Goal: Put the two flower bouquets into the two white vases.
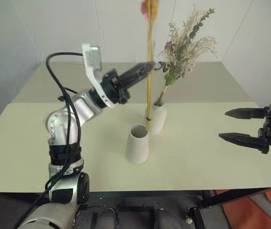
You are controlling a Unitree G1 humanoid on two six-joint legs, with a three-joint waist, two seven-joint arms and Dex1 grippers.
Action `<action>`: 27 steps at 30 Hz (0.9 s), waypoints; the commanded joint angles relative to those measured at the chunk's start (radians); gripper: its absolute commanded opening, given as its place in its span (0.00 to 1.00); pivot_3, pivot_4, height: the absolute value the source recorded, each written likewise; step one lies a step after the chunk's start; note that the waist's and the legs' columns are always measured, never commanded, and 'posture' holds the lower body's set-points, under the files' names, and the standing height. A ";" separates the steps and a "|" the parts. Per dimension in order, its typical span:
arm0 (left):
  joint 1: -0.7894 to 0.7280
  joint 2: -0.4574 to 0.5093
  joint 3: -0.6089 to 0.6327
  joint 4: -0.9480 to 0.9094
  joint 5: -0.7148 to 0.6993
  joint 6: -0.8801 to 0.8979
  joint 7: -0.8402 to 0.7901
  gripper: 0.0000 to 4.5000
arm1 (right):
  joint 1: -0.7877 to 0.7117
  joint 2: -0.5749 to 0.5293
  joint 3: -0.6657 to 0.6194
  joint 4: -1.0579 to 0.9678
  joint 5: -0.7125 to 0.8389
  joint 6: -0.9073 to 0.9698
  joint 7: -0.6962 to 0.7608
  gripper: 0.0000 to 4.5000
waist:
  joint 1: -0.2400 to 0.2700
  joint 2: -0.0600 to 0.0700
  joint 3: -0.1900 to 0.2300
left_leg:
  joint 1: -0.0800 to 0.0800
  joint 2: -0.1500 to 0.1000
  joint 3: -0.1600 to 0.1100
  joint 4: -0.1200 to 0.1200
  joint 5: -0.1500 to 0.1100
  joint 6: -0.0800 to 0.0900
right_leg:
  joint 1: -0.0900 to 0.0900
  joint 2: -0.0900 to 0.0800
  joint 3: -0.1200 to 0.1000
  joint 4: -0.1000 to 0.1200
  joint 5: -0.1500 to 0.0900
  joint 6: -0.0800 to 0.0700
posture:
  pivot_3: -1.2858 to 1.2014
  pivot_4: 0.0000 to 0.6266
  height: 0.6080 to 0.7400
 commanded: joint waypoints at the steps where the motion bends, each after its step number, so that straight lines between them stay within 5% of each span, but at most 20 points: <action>1: 0.001 0.040 -0.012 -0.026 0.019 -0.054 -0.054 0.00 | 0.006 -0.004 -0.057 -0.031 0.023 0.010 -0.014 1.00 | 0.000 0.000 0.000 | 0.000 0.000 0.000 0.000 0.000 0.000 | 0.000 0.000 0.000 0.000 0.000 0.000 | 0.52 0.24 1.00; 16: -0.077 0.055 0.024 0.086 0.000 -0.088 -0.037 0.00 | 0.008 0.004 -0.044 -0.043 0.036 0.018 -0.043 1.00 | 0.003 0.000 0.000 | 0.000 0.000 0.000 0.000 0.000 0.000 | 0.001 0.000 0.000 -0.001 0.000 0.000 | 0.52 0.24 1.00; 27: 0.020 0.128 -0.097 0.003 0.086 -0.100 -0.114 0.00 | 0.031 0.006 -0.063 -0.058 0.046 0.025 -0.052 1.00 | 0.004 0.000 0.000 | 0.000 0.000 0.000 0.000 0.000 0.000 | 0.001 0.000 0.000 -0.001 0.000 0.000 | 0.52 0.24 1.00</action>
